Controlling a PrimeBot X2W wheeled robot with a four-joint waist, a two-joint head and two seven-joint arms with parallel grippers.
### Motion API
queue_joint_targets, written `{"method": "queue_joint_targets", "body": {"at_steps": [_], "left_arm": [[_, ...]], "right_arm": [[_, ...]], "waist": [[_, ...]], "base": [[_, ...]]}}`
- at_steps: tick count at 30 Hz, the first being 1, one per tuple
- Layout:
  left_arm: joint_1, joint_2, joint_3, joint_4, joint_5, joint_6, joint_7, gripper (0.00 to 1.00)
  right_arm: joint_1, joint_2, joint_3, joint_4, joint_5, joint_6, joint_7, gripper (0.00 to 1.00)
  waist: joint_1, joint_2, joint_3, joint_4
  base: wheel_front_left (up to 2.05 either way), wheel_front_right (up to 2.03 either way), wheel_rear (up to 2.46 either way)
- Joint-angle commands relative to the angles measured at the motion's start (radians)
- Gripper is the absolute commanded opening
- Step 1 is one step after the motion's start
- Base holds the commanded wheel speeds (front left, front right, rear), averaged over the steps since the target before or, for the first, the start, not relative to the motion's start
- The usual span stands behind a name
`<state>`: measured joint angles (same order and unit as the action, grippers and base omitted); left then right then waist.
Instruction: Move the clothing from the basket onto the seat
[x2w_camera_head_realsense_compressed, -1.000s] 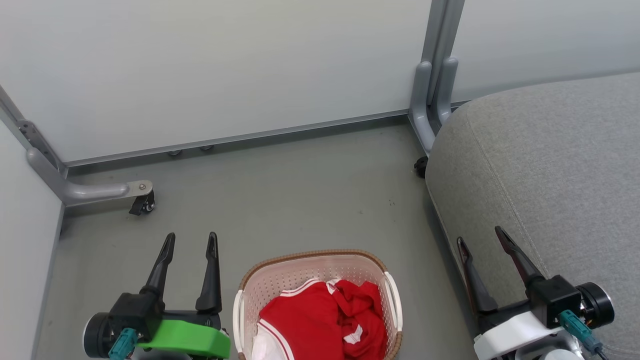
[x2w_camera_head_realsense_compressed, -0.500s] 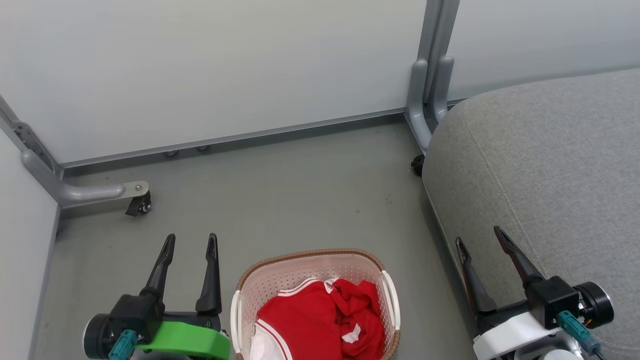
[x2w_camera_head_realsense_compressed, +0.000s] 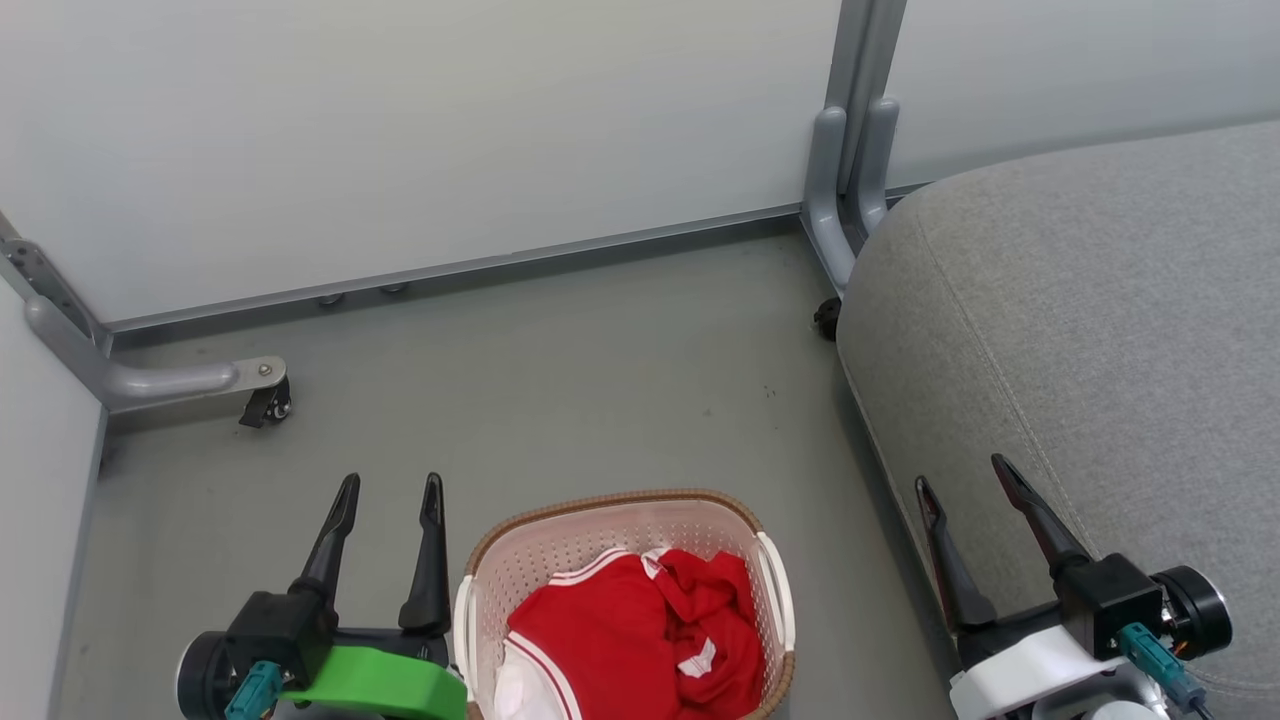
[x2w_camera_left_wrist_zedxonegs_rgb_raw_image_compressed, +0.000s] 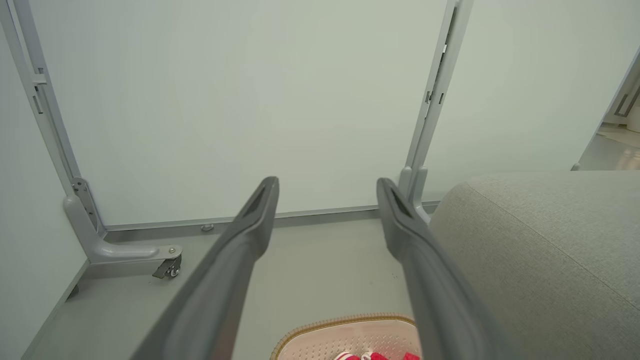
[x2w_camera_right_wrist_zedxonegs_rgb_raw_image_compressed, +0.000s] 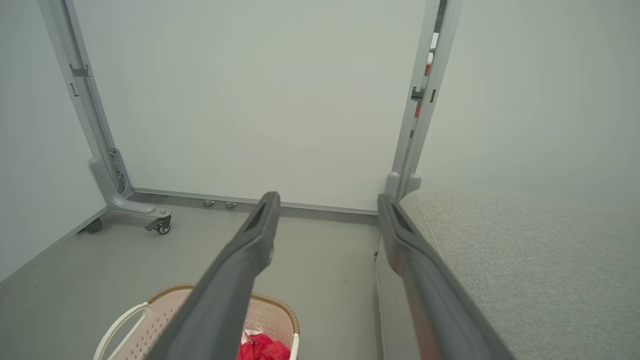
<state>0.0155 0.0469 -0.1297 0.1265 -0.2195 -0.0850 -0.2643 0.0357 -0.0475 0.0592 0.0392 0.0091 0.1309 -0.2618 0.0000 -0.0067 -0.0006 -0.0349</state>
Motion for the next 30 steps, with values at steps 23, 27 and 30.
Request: {"method": "queue_joint_targets", "body": {"at_steps": [23, 27, 30], "left_arm": [[-0.413, 0.006, -0.29, 0.276, 0.065, -0.045, 0.0, 1.0], [-0.526, 0.006, -0.342, 0.4, 0.039, -0.046, 0.0, 1.0], [-0.614, 0.006, -0.418, 0.507, 0.045, -0.047, 0.0, 1.0]], "right_arm": [[-0.276, -0.043, -0.092, -0.104, 0.014, 0.0, -0.004, 1.0], [-0.326, -0.047, -0.111, -0.127, 0.025, -0.001, -0.004, 1.0], [-0.363, -0.057, -0.123, -0.134, 0.027, -0.001, -0.004, 1.0]], "waist": [[0.0, 0.0067, 0.524, -0.026], [0.0, 0.0067, 0.62, -0.037], [0.0, 0.0067, 0.679, -0.047]], "base": [[0.0, 0.0, 0.0], [0.0, 0.0, 0.0], [0.0, 0.0, 0.0]]}}
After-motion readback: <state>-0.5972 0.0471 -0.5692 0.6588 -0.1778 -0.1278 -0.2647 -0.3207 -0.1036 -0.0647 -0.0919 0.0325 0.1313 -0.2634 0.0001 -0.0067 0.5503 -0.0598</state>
